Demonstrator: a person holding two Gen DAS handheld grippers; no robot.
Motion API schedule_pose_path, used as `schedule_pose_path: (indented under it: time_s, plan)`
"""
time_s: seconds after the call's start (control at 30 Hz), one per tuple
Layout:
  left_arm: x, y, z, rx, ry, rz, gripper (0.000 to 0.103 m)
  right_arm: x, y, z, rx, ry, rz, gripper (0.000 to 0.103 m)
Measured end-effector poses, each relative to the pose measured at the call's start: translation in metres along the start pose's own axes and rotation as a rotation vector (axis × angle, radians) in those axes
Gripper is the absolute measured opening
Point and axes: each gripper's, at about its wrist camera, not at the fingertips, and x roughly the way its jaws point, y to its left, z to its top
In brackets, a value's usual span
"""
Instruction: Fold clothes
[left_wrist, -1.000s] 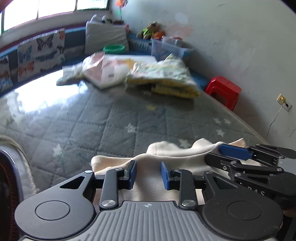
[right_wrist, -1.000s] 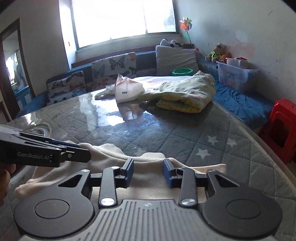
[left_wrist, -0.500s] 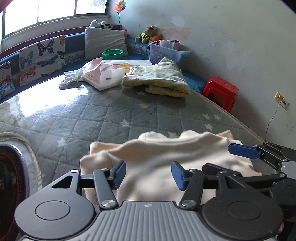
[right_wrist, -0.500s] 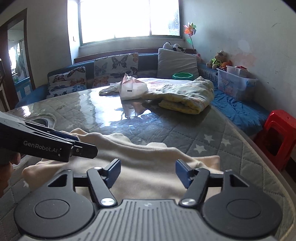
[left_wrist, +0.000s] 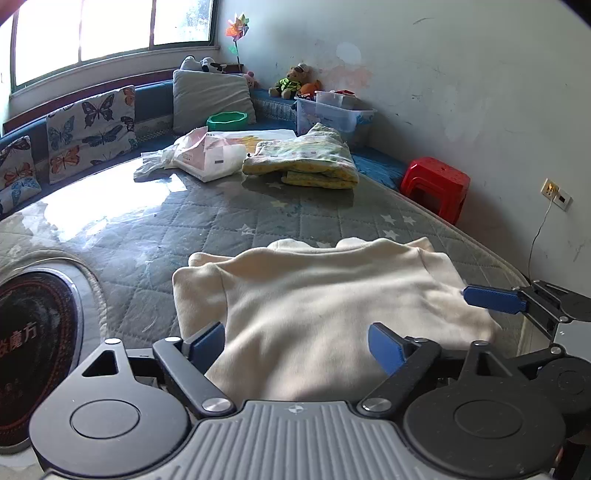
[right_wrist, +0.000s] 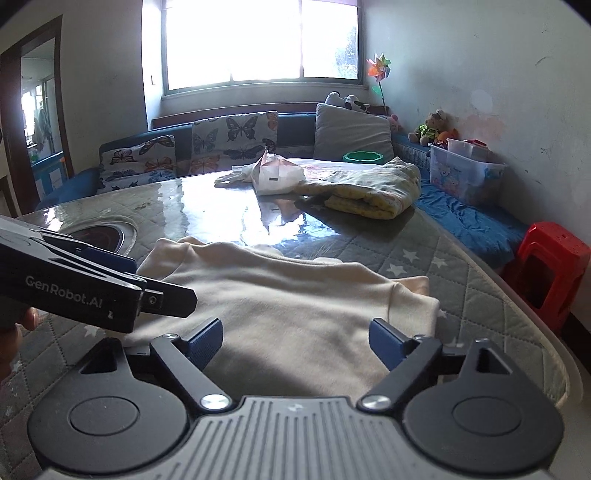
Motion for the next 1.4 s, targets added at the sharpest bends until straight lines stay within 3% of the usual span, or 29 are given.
schedule_pose_path:
  time_s: [0.4,1.4]
  plan:
    - [-0.025,0.001,-0.019,-0.019,0.001,0.028,0.103,-0.021,0.012,-0.015,-0.008,-0.010,-0.009,0.103]
    - [-0.040,0.020,-0.050,-0.102,0.079,0.131,0.103,-0.038,0.040,-0.029,-0.046,-0.007,0.008,0.103]
